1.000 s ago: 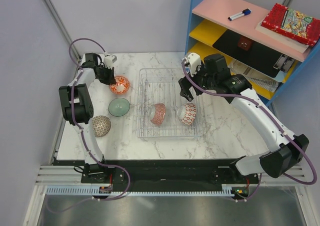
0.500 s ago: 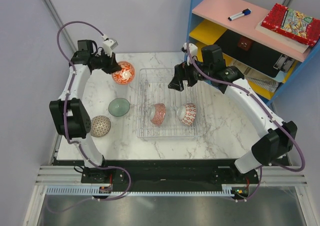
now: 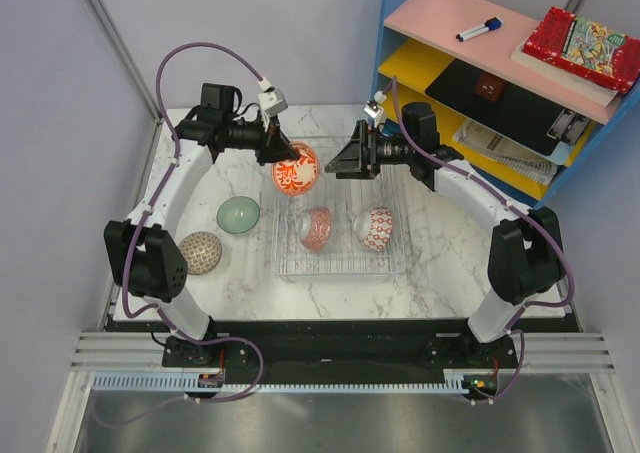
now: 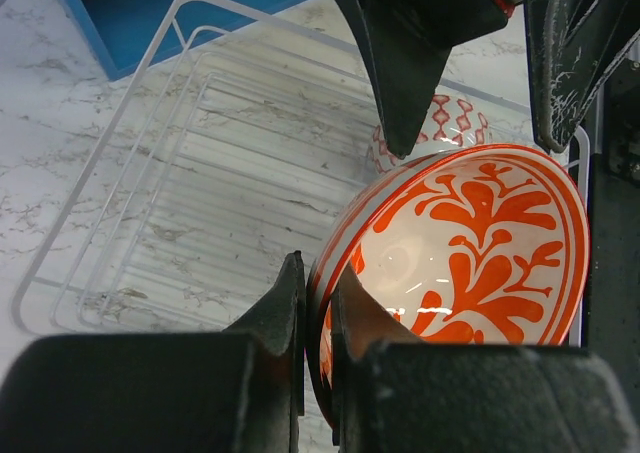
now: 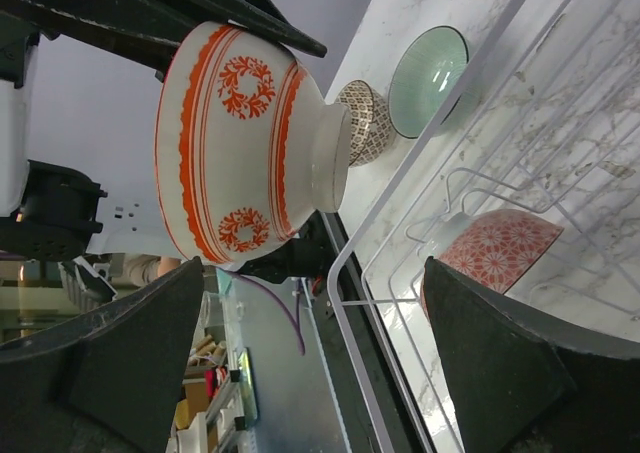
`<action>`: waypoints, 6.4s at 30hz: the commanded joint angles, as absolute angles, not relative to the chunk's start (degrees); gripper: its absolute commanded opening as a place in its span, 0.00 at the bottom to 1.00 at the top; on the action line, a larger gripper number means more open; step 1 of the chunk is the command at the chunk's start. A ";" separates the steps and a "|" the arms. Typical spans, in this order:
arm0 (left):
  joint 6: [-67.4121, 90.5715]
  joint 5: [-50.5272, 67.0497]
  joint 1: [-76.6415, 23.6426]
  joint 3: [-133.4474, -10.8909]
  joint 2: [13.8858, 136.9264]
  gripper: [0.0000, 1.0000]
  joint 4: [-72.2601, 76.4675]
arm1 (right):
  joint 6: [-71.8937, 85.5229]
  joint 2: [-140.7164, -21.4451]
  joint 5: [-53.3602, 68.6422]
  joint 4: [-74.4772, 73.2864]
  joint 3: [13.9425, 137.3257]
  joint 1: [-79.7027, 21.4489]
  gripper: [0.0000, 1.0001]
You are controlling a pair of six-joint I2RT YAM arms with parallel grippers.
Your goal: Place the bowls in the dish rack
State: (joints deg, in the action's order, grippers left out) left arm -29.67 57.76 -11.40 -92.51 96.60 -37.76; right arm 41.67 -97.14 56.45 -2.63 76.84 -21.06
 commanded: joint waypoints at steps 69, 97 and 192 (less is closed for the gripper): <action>-32.96 58.36 -18.10 -95.01 95.71 0.02 -38.41 | 67.24 -98.35 62.75 35.68 66.09 -24.26 0.28; -33.13 57.48 -16.44 -91.50 94.22 0.97 -38.58 | 52.12 -95.36 56.87 16.79 68.55 -23.64 0.00; -27.95 70.49 27.07 -51.24 68.73 1.00 -26.89 | -21.36 -131.31 -40.96 -38.06 111.27 -39.73 0.13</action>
